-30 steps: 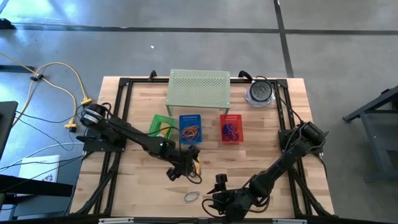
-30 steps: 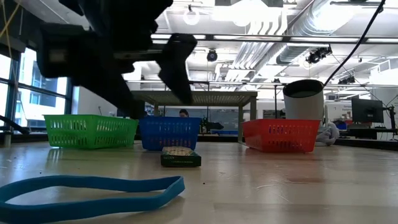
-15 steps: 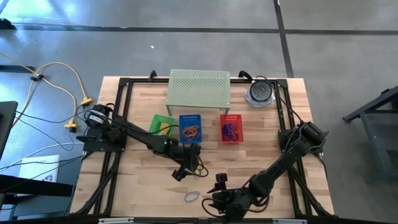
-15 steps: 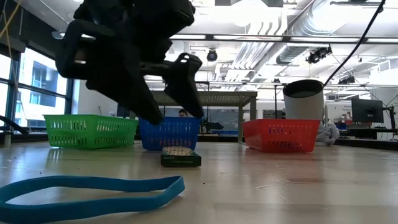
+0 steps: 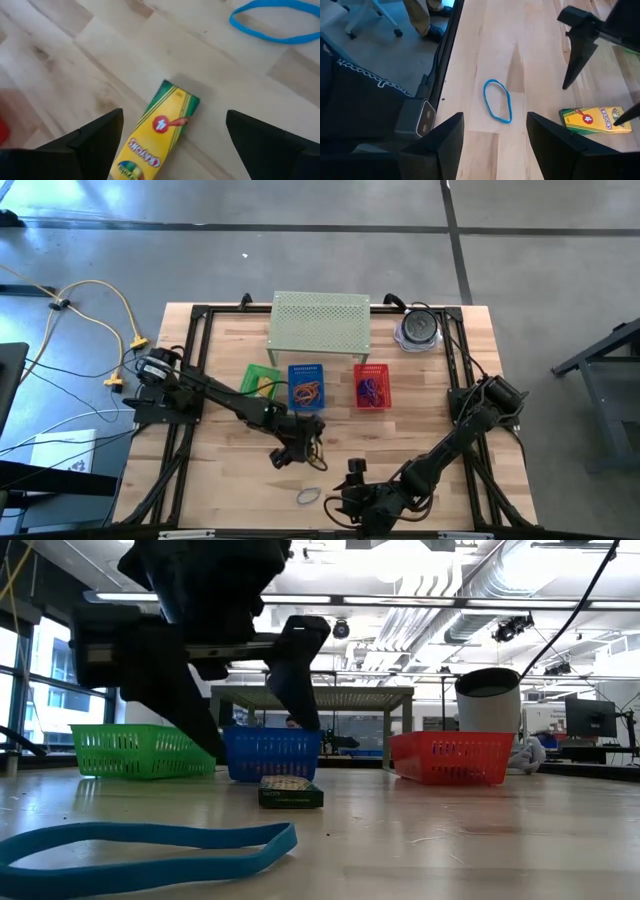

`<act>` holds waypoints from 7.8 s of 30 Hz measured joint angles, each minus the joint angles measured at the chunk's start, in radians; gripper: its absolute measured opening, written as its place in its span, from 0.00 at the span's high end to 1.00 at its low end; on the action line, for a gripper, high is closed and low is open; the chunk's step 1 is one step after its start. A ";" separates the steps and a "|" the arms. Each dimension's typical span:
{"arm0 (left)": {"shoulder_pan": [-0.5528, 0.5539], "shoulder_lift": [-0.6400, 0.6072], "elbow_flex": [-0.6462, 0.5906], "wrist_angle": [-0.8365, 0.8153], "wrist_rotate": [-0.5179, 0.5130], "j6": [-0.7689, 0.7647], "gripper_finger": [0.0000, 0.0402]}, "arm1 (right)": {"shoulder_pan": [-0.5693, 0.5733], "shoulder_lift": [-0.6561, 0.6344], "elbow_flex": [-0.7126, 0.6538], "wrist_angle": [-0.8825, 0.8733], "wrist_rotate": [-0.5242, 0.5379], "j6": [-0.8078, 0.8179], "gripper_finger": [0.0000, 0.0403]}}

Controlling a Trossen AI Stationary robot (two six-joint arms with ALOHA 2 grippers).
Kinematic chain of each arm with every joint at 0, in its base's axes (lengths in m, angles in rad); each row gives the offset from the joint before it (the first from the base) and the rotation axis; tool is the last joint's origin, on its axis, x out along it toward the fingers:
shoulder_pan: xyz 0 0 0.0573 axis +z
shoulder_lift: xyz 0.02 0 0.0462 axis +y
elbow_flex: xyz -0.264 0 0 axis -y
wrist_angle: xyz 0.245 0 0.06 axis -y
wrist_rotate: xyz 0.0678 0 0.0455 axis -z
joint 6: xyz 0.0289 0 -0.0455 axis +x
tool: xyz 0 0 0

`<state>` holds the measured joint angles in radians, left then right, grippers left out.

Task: Pick & Place Office Desk Supplies
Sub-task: Put the crayon box into the green bin, then put the blue rubber band into the blue bin

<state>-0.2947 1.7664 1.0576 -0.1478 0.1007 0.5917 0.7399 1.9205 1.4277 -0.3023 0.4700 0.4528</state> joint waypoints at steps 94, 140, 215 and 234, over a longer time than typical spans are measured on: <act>-0.178 -0.251 -0.003 -0.462 -0.114 -1.223 0.61 | 0.019 0.000 0.000 0.022 -0.027 0.049 0.49; 0.349 -0.490 -0.237 -0.688 -0.330 -1.484 0.57 | 0.019 0.000 0.000 0.030 -0.032 0.044 0.49; -0.486 0.001 -0.050 0.142 -0.519 -1.135 0.50 | 0.107 0.000 -0.023 0.255 0.025 -0.013 0.49; -0.478 0.165 -0.053 0.339 -0.654 -1.087 0.50 | 0.089 0.000 -0.023 0.260 0.025 0.028 0.49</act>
<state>-0.7731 1.9314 1.0046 0.1915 -0.5534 -0.4953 0.8291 1.9205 1.4052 -0.0425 0.4946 0.4809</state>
